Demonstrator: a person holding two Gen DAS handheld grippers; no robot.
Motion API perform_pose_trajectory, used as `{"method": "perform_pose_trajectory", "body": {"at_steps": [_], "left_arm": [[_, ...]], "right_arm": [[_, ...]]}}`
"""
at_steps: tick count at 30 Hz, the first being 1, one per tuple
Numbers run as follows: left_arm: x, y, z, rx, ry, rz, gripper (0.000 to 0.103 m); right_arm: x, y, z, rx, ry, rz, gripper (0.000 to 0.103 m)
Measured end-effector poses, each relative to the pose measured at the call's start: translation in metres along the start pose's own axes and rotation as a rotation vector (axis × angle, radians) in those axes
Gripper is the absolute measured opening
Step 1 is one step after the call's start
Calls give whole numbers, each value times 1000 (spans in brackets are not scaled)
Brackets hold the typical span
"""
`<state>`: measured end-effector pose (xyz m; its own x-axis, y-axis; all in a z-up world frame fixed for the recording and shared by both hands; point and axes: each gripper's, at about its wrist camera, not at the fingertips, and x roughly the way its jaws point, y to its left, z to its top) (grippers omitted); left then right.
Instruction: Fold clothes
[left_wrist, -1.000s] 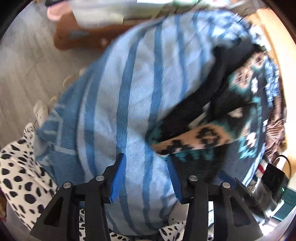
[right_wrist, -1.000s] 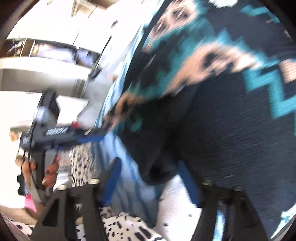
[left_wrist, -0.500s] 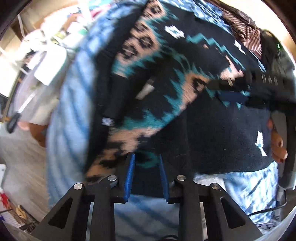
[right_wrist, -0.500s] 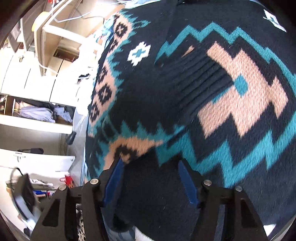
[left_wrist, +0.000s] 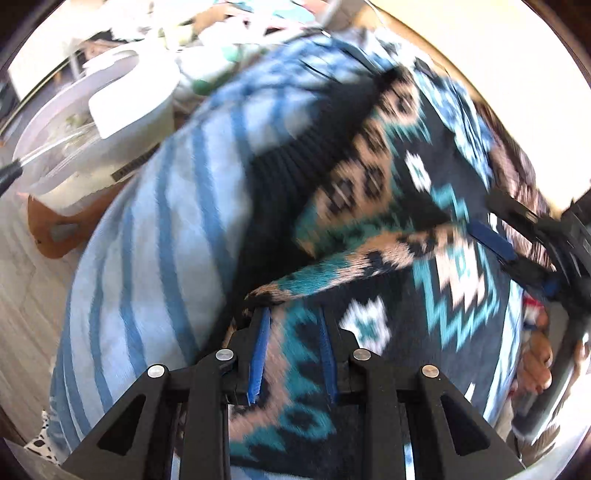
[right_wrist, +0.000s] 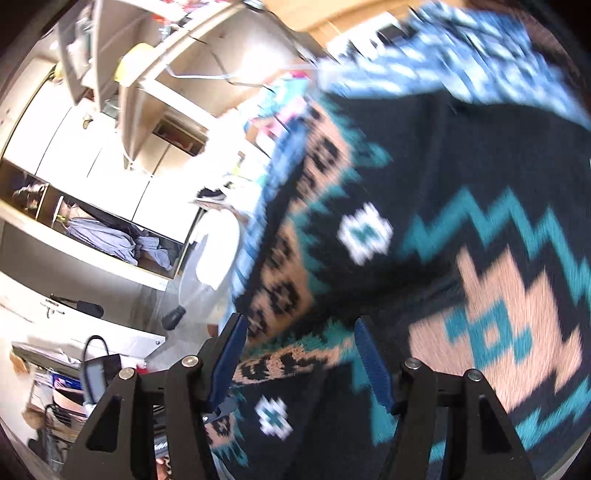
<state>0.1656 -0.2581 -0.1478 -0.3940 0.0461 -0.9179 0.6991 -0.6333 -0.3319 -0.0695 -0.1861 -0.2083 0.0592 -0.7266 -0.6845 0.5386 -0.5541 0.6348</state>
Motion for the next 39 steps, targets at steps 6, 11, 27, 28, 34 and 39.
{"method": "perform_pose_trajectory", "body": {"at_steps": [6,11,27,28,34,39], "left_arm": [[13,26,10,-145,0,-17,28],[12,26,1,-133,-35,-12,29],[-15,-60,-26,245,-158,-130,10],[-11,-65,-25,247,-150,-135,10],[7,-86,4,210,-183,-142,10],[35,-76,50,78,-178,-78,11]], "right_arm": [[-20,19,2,-47,-27,49,73],[-10,13,-37,-83,68,-23,78],[33,-7,-53,-189,42,-408,35],[32,-2,-45,-205,21,-409,35],[13,35,17,-283,-129,-351,43],[-4,30,25,-232,-156,-320,50]]}}
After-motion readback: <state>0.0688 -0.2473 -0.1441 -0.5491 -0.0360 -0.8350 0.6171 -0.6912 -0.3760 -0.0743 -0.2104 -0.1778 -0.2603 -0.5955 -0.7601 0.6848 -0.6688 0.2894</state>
